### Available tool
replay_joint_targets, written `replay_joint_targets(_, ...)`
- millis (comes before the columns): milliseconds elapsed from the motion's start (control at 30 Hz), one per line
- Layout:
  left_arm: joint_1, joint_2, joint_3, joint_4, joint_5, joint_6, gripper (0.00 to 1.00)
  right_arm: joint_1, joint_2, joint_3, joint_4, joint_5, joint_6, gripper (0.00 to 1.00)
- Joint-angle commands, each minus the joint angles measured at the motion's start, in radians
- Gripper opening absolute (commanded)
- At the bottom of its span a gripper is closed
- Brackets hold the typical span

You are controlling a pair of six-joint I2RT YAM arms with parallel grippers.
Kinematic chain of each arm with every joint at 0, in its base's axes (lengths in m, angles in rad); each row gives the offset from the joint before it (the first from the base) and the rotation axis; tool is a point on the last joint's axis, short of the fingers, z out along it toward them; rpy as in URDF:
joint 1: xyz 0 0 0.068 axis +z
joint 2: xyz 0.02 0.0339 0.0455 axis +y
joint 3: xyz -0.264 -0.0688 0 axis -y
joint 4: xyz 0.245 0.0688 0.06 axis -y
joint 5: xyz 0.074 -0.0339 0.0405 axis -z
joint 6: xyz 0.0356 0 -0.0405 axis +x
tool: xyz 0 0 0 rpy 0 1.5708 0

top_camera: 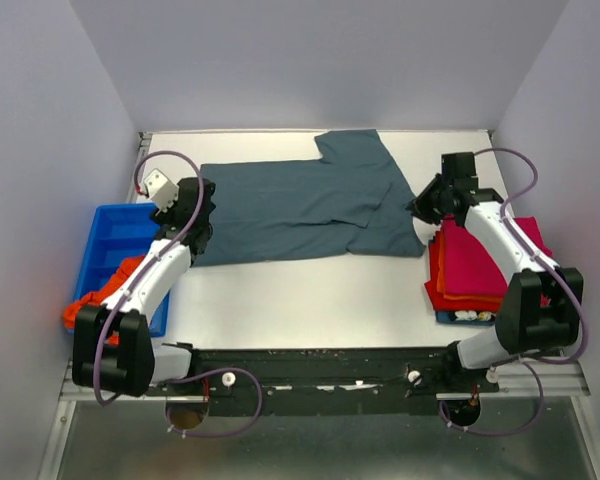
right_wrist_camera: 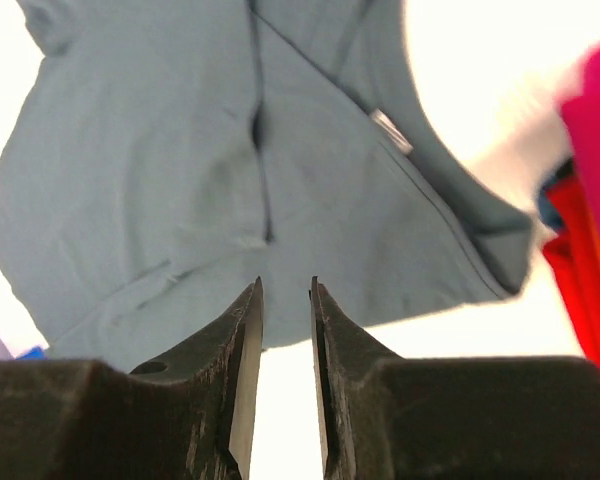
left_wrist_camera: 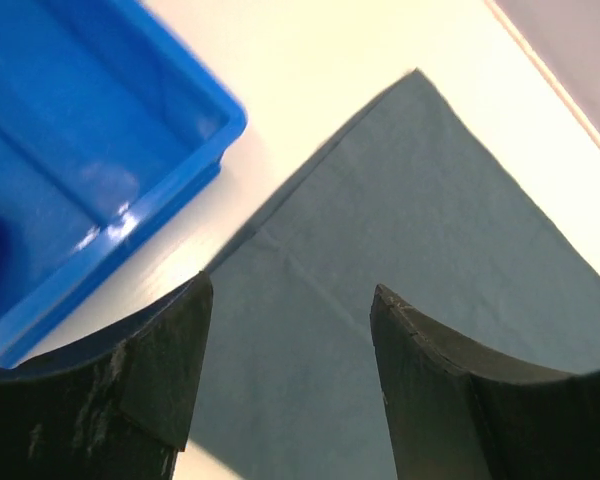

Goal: Fold and stack the t-shirts
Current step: Fold the flattened tshirt in 1/3 of the way

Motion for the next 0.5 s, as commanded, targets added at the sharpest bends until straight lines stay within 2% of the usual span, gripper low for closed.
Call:
replay_joint_targets(0,-0.044,-0.122,-0.136,-0.172,0.034,-0.202,0.73,0.004,-0.121,-0.195,0.046,0.118,0.090,0.34)
replay_joint_targets(233,-0.113,-0.275,-0.288,-0.226,0.017,-0.312,0.68,0.004,-0.235,-0.435,0.112,0.193,0.147,0.34)
replay_joint_targets(467,-0.113,-0.320,-0.382,-0.157,0.019,-0.383,0.63,0.004,-0.174,-0.455,0.156,0.236,0.208,0.34)
